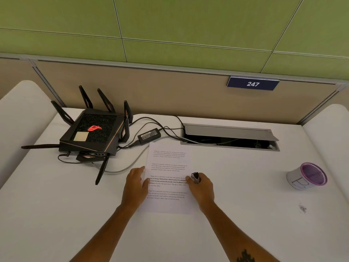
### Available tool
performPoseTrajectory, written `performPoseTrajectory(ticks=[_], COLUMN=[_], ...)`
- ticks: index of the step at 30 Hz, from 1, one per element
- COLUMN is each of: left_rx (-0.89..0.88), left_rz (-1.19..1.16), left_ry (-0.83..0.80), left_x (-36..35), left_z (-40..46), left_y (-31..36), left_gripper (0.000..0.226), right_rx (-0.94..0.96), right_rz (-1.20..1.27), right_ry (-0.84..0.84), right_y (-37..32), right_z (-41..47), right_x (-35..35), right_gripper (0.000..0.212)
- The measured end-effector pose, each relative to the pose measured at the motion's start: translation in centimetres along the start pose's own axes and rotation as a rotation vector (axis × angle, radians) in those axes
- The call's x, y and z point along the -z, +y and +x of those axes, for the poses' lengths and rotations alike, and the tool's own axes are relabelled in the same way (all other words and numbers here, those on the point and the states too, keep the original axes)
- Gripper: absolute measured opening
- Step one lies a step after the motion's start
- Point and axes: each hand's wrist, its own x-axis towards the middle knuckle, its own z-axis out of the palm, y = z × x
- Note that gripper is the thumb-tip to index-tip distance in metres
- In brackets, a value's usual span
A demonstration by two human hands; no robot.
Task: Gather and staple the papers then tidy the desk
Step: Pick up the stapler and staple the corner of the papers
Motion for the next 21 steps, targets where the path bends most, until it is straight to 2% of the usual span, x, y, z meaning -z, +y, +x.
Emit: performPoseTrajectory(ticks=[5, 10, 12, 16, 21], left_rx=[-0.118, -0.218, -0.258, -0.301, -0.312], left_rz=[0.157, 0.229, 0.255, 0.289, 0.339], left_ry=[0.054, 0.045, 0.020, -0.039, -0.095], left_x=[-1.4, -3.7, -4.7, -6.7, -9.3], left_z=[-2.4, -4.9, -5.9, -7.8, -9.7], left_y=[0.2, 0.9, 1.2, 2.2, 4.2], left_gripper=[0.068, 0.079, 0.081, 0.085, 0.088], right_rx=[0.052, 0.105, 0.115, 0.146, 0.205], right_rz=[0.083, 0.032, -0.006, -0.048, -0.145], right_ry=[-0.146, -0.249, -0.261, -0.279, -0.173], right_y=[0.3, 1.5, 2.1, 3.1, 4.9], right_z=[-0.4, -0.3, -0.2, 0.0, 1.8], right_x=[2.0, 4.6, 5.8, 8.5, 12.4], right_gripper=[0.010, 0.030, 0.035, 0.033, 0.026])
